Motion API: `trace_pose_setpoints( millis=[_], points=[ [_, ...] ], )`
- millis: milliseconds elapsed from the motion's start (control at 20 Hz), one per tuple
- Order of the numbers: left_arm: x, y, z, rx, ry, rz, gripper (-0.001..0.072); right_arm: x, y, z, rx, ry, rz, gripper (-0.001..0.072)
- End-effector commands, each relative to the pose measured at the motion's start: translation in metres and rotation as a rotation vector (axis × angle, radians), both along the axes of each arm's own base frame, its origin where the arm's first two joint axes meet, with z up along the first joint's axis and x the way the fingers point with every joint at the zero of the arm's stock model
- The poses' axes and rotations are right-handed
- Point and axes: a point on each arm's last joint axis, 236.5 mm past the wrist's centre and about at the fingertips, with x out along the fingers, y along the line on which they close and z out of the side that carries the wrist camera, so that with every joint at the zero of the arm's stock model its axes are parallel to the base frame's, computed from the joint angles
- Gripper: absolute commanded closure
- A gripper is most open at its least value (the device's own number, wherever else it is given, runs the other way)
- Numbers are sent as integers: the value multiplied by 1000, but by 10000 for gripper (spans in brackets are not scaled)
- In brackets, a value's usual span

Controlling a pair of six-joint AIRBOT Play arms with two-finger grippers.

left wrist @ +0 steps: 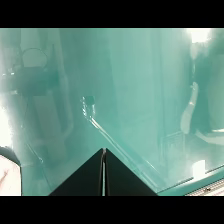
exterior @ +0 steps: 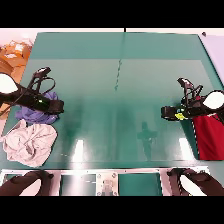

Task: Fold the shirts.

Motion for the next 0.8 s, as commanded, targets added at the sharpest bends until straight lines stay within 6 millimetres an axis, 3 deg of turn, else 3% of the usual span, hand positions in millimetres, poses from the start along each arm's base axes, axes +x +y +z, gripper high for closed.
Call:
trace_pose_setpoints(
  millis=[0,400,500,650,750],
  points=[
    [0,0,0,0,-1,-1,675,0,0,0,0,0,2,698],
    [0,0,0,0,-1,-1,676,0,0,0,0,0,1,697],
    [0,0,0,0,-1,0,676,10,0,3,1,-42,-10,698],
    [12,0,3,-7,-49,19,676,13,-1,3,0,-54,-13,698],
    [32,-3,11,-31,-130,53,675,13,-1,4,0,-55,-13,698]
  ],
)
